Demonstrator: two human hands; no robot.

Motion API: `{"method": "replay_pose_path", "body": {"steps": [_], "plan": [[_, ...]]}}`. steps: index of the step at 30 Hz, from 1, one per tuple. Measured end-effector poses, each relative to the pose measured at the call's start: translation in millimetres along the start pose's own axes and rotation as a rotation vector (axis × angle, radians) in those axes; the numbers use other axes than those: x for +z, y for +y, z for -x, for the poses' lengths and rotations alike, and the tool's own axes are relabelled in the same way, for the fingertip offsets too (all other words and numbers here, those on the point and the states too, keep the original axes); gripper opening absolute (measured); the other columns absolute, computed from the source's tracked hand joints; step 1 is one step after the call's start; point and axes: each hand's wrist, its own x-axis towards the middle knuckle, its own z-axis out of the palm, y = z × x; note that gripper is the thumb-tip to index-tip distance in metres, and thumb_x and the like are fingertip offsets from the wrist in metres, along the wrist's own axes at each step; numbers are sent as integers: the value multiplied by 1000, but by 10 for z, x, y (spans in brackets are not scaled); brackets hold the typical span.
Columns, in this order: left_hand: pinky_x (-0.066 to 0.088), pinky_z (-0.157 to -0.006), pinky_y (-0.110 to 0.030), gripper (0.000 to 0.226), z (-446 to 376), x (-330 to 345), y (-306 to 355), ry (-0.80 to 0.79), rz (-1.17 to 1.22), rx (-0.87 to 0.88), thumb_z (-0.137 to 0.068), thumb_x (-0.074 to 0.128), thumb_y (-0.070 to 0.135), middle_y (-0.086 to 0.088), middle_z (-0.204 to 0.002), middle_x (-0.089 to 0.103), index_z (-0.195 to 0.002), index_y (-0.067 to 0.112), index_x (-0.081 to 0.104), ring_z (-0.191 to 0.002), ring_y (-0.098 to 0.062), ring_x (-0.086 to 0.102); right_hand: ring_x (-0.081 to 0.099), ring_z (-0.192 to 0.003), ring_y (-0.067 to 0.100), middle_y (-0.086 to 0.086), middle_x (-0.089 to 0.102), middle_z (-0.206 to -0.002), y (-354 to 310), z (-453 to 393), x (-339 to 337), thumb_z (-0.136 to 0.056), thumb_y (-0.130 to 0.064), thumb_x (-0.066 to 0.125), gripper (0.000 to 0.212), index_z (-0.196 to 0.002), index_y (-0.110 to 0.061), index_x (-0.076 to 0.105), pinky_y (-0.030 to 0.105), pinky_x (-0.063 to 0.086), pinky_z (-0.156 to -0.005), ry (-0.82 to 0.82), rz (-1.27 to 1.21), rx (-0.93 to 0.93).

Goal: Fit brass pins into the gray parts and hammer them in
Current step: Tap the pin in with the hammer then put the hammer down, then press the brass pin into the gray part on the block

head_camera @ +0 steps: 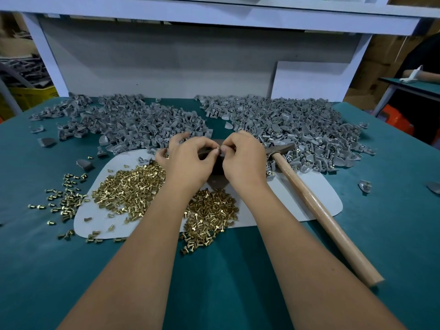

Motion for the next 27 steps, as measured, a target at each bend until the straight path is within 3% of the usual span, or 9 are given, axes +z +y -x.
{"method": "replay_pose_path", "body": {"steps": [6, 13, 17, 20, 22, 24, 27], "plan": [[10, -111, -46, 12, -15, 3, -4, -2, 12, -1, -88, 69, 39, 40, -89, 28, -82, 46, 62, -139, -10, 27, 50, -79, 15, -3, 56, -84, 28, 13, 20, -87, -9, 61, 13, -74, -11, 64, 26, 33, -66, 15, -4, -13], [10, -112, -49, 21, -36, -8, -31, -49, 18, 20, -91, 66, 38, 33, -95, 51, -74, 47, 58, -138, -10, 27, 54, -81, 13, -1, 61, -90, 58, -26, -78, -89, -14, 61, 13, -82, -13, 72, 27, 40, -73, -86, -75, -11], [8, -113, -48, 28, -26, -18, -19, -51, 44, 4, -91, 67, 36, 46, -86, 35, -68, 49, 56, -136, -6, 27, 57, -89, 11, -3, 66, -96, 98, 36, -213, -94, -18, 54, 19, -93, -14, 73, 27, 43, -80, -66, -281, 125], [6, -112, -43, 27, -20, -18, -21, -56, 87, -10, -91, 67, 36, 49, -85, 33, -67, 46, 59, -134, -1, 25, 58, -92, 11, -7, 66, -96, 93, 51, -315, -95, -20, 51, 22, -101, -18, 72, 28, 46, -81, -34, -301, 188], [6, -113, -43, 25, -30, -18, -31, -76, 99, -12, -91, 67, 36, 47, -89, 35, -69, 45, 59, -133, -1, 25, 60, -85, 14, -6, 66, -95, 120, 57, -420, -94, -21, 50, 21, -96, -22, 71, 29, 48, -71, 18, -196, 206], [7, -113, -45, 24, -30, -17, -31, -89, 85, -2, -91, 66, 37, 46, -94, 32, -70, 46, 58, -132, -2, 24, 60, -80, 21, 2, 64, -94, 204, 89, -572, -92, -23, 49, 19, -89, -20, 68, 26, 42, -59, 59, 140, 194], [7, -110, -43, 22, -16, -11, -17, -69, 53, 10, -90, 67, 39, 43, -95, 32, -71, 46, 58, -134, -4, 24, 55, -94, 34, 14, 56, -104, 365, 166, -841, -93, -38, 51, 30, -93, -11, 62, 32, 35, -66, 18, 579, 256]]}}
